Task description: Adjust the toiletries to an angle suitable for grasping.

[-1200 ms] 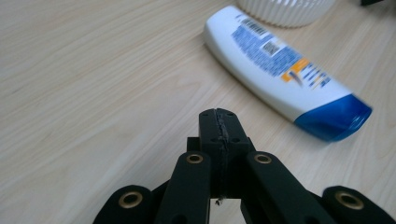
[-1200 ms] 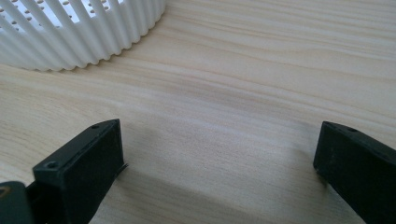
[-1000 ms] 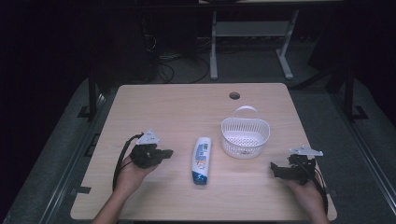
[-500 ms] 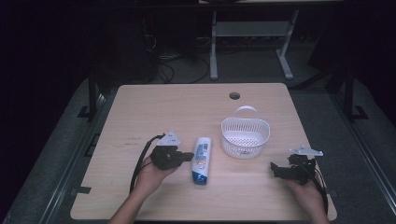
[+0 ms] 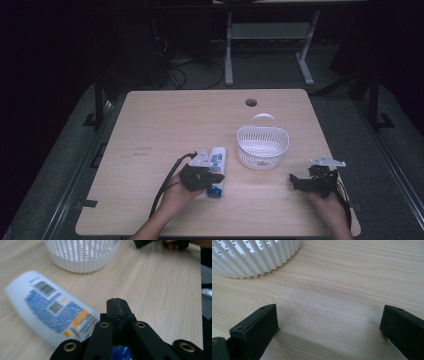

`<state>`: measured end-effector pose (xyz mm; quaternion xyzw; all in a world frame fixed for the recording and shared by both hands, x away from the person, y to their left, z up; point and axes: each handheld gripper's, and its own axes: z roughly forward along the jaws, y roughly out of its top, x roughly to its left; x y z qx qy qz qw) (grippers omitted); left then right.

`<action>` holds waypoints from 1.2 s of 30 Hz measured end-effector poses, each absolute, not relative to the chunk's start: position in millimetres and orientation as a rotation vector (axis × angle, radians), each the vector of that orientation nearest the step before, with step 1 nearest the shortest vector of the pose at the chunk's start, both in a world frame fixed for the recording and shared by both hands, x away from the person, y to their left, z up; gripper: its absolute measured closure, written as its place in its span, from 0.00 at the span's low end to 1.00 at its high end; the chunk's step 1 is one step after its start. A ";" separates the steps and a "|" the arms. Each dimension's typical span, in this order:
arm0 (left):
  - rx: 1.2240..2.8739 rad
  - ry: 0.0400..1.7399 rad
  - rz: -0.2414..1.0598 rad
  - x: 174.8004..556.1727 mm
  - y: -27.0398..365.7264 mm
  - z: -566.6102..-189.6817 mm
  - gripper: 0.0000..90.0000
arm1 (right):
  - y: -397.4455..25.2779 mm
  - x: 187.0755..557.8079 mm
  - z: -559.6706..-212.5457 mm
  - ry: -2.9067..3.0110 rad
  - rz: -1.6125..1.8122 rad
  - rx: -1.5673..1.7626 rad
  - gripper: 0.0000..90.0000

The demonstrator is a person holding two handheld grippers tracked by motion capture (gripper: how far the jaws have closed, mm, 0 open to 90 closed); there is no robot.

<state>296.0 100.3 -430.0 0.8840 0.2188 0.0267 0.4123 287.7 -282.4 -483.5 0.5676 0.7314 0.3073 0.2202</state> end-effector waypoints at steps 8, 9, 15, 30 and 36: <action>2.302 0.506 0.068 289.1 84.3 -442.3 1.00 | -282.6 287.8 -483.5 2.023 0.850 1.567 0.01; 2.310 0.504 0.071 289.0 83.7 -443.8 1.00 | -282.6 287.8 -483.5 2.023 0.849 1.567 0.01; 2.329 0.516 0.073 289.4 83.6 -447.0 1.00 | -282.5 287.9 -483.5 2.022 0.850 1.568 0.01; 2.356 0.575 0.114 295.9 105.5 -447.0 1.00 | -282.6 287.9 -483.5 2.023 0.850 1.568 0.01; 2.357 0.608 0.122 298.7 116.6 -446.6 1.00 | -282.6 287.9 -483.6 2.023 0.850 1.567 0.01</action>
